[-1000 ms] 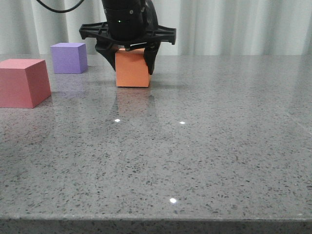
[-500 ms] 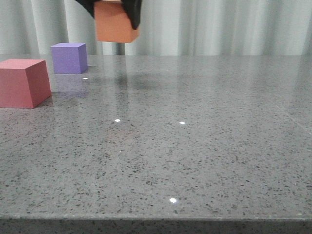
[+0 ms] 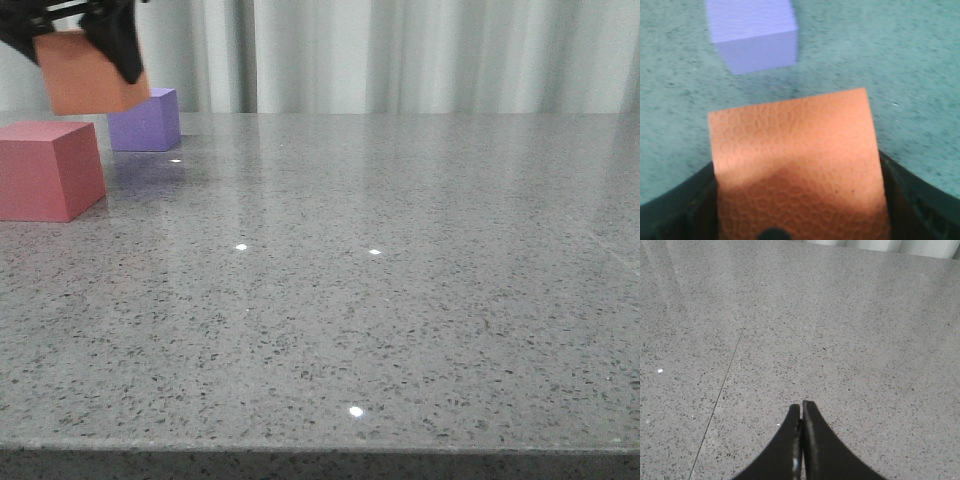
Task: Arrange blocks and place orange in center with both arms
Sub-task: 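Lift the orange cube with the left gripper toward the purple cube, then place the orange cube between the pink and purple cubes, release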
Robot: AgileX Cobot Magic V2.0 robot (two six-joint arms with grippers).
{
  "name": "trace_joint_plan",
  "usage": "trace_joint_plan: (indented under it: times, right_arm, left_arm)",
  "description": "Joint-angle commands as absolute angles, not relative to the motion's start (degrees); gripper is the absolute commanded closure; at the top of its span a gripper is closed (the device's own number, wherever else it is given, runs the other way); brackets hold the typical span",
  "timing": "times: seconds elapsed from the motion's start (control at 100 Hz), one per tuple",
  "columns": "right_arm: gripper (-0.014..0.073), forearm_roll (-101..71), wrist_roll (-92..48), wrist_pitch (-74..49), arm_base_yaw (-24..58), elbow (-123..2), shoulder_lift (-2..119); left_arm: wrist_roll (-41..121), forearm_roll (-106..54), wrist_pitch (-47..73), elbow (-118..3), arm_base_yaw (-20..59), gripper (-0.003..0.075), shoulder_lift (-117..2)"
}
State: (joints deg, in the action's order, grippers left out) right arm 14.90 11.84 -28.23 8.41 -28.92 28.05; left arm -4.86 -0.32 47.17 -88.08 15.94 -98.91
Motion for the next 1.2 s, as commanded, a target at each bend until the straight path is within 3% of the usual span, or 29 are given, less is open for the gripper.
trace_joint_plan:
  times: [0.0, 0.93, 1.0, 1.13, 1.19]
  right_arm:
    - [0.0662, 16.25, 11.69, -23.78, 8.06, -30.31, 28.00]
    - [0.0662, 16.25, 11.69, -23.83, 8.06, -30.31, 28.00]
    - [0.0662, 16.25, 11.69, -23.83, 8.06, -30.31, 28.00]
    - [0.0662, 16.25, 11.69, -23.83, 8.06, -30.31, 28.00]
    - [0.0662, 16.25, 11.69, -23.83, 8.06, -30.31, 28.00]
  left_arm:
    - [0.00, -5.95, 43.14, -89.38, 13.22, 0.0353, -96.03]
    - [2.27, -7.86, 39.17, -89.38, 11.84, 0.0349, -105.86]
    - [2.39, -7.86, 39.17, -89.38, 11.84, 0.0306, -106.09]
    - [2.39, -7.86, 39.04, -89.38, 11.84, 0.0102, -106.09]
    - [2.39, -7.86, 39.04, -89.38, 11.84, 0.0050, -106.09]
